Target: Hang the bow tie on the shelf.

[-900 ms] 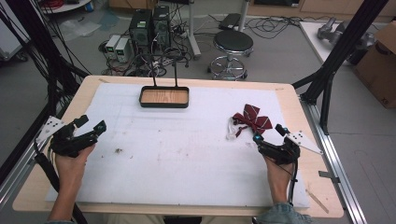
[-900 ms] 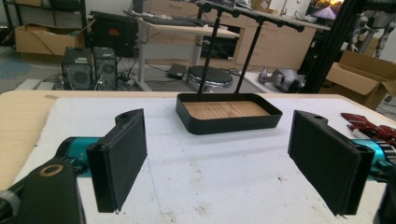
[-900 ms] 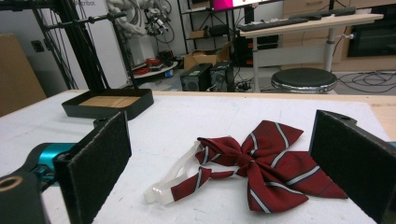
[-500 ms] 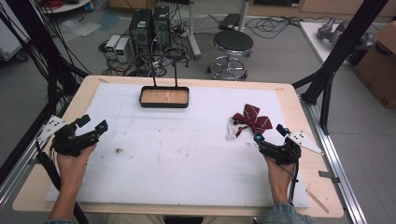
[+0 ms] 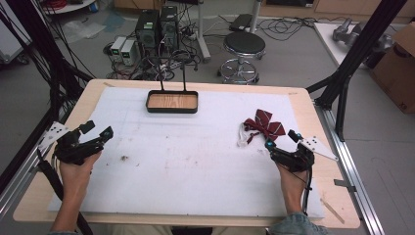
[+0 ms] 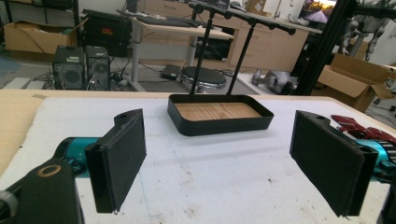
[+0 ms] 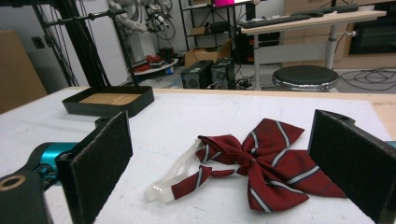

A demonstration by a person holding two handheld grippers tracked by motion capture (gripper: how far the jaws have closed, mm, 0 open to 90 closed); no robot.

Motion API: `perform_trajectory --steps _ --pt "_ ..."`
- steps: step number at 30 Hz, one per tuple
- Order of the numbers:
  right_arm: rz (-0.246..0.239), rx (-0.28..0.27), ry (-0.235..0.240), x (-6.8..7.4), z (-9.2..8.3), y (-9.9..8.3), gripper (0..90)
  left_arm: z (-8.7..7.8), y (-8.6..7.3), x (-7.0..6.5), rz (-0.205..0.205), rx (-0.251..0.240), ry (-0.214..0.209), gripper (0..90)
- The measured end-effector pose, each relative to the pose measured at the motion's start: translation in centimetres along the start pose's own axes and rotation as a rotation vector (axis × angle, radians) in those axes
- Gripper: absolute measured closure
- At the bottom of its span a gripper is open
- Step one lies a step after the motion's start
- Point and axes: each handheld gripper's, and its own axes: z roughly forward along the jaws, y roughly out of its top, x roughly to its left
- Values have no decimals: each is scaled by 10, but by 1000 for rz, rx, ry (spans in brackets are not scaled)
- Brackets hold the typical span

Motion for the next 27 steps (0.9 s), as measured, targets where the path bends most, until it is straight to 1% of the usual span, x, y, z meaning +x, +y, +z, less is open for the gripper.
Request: perform_trajectory --steps 3,4,5,7,8,11,12,13,14,16,17,18,19,20,21,22,23,24,25,27 --pt "-18 13 11 -2 3 3 80 0 0 0 2 0 -1 188" --pt "-18 16 17 -3 5 4 129 0 0 0 2 0 -1 188" --pt "-25 15 29 -4 6 5 155 0 0 1 -3 -1 1 188" --pt "-36 34 29 -7 10 7 155 0 0 1 -4 -5 1 188" --pt "-36 34 29 -7 10 7 155 0 0 1 -4 -5 1 188" --pt "-37 60 22 -15 20 13 155 0 0 1 0 -3 -2 188" --pt "-37 60 22 -15 20 13 155 0 0 1 -1 -4 -3 188" --pt "-48 73 16 -19 26 17 155 1 0 0 0 -3 -6 187" --pt "-42 81 15 -21 29 20 155 1 1 0 0 -3 -8 188" --pt "-47 95 21 -24 37 25 155 1 1 -1 2 -4 -8 188" --pt "-60 96 25 -25 41 27 158 2 0 -1 2 -3 -10 187" --pt "-67 93 32 -26 45 28 160 2 0 -1 2 -3 -14 188" --pt "-70 95 48 -28 50 28 160 2 0 -1 4 -6 -13 187" --pt "-70 95 48 -28 50 28 160 2 0 -1 4 -6 -13 188" --pt "-78 126 56 -31 61 26 164 1 0 -1 3 -7 -15 188" --pt "-85 150 60 -33 67 24 164 1 0 -1 3 -7 -15 188" --pt "-97 175 59 -34 72 22 200 1 0 -1 2 -11 -16 188" --pt "-97 175 59 -34 72 22 200 1 0 -1 2 -11 -16 188" --pt "-138 197 59 -35 81 15 234 1 1 -1 1 -11 -17 187" --pt "-151 241 62 -36 89 9 241 1 1 -1 1 -11 -16 188"
